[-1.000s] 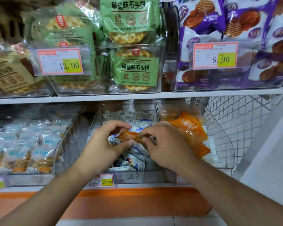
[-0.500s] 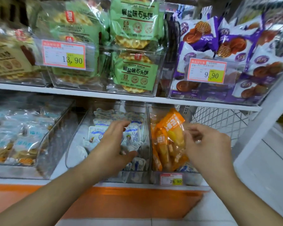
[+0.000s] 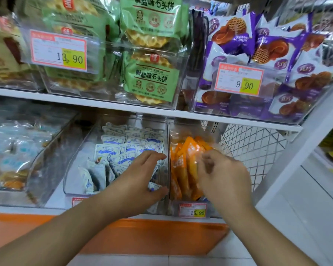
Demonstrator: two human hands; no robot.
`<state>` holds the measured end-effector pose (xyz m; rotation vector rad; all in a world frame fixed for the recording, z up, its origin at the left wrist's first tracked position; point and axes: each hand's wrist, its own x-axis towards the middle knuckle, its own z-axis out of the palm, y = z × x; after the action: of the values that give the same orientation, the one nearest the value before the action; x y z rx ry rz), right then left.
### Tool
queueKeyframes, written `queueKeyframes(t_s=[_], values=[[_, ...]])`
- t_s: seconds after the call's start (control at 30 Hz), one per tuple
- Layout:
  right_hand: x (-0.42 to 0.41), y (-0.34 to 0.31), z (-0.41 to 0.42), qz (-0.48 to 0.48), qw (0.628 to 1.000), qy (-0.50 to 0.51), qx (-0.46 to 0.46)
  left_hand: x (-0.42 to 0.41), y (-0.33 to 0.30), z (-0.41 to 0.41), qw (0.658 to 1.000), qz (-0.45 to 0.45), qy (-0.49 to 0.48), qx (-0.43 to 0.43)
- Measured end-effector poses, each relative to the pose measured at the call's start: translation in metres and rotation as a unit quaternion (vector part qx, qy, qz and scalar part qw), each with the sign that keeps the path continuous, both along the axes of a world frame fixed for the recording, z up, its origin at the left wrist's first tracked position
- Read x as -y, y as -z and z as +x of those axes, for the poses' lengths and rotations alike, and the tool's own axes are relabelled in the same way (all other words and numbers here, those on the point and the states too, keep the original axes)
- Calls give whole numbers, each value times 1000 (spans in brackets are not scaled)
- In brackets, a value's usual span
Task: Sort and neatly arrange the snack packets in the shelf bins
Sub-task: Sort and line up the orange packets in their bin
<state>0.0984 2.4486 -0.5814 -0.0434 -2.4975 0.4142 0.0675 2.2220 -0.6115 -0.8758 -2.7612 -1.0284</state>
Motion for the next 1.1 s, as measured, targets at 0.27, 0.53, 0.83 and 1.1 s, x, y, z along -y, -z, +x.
queueKeyframes(t_s=[0.27,0.53,0.83,1.1], values=[[2,0,-13,88,972,-86,201,-23,-1,1,1000,5,15,-21],[-78,-11,5,-14,985,-3,173,-71,-15,0,983,-62,53,-162],[-107,12,3,-18,975,-44,219,-106,-1,-29,957,-165,95,-221],[-109,20,-1,67,971,-136,187,-88,-1,-48,961,-167,70,-208]])
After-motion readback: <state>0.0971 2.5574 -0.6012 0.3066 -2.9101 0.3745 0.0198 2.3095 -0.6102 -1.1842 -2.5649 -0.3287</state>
